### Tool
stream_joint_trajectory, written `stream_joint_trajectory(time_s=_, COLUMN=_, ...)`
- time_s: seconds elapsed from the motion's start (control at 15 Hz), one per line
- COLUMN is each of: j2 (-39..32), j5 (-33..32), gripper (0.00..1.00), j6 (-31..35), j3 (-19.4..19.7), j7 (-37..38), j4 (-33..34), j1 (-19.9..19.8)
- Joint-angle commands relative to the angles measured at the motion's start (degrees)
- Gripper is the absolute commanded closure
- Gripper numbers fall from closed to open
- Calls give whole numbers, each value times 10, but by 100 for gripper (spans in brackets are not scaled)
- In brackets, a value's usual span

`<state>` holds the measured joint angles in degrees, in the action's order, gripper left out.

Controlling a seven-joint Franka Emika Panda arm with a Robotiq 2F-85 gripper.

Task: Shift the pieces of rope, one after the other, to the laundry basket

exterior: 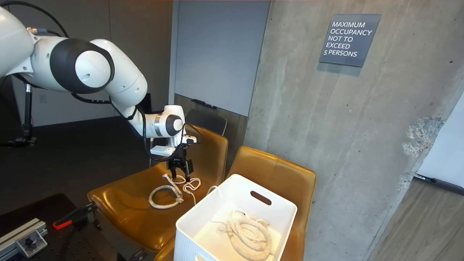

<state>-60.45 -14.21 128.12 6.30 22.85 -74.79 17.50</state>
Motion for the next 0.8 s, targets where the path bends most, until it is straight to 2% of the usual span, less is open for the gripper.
stream_joint_trajectory(time_s=0.0, j2=-50, j5=8, gripper=0, j6=-31, j3=0, j7=-8, j4=39, j1=-6)
stream_joint_trajectory(time_s=0.47, j2=-111, j5=18, gripper=0, j6=-65, j3=5, j7=-14, j4=100, j1=-33)
stream_joint_trajectory(time_s=0.53, j2=-119, j5=19, gripper=5, j6=-73, j3=4, j7=-14, j4=112, j1=-36)
stream_joint_trajectory(time_s=0.6, j2=-125, j5=19, gripper=23, j6=-79, j3=3, j7=-14, j4=122, j1=-37)
stream_joint_trajectory(time_s=0.67, j2=-131, j5=21, gripper=29, j6=-89, j3=1, j7=-15, j4=133, j1=-37)
stream_joint_trajectory(time_s=0.73, j2=-136, j5=23, gripper=32, j6=-97, j3=0, j7=-15, j4=143, j1=-36)
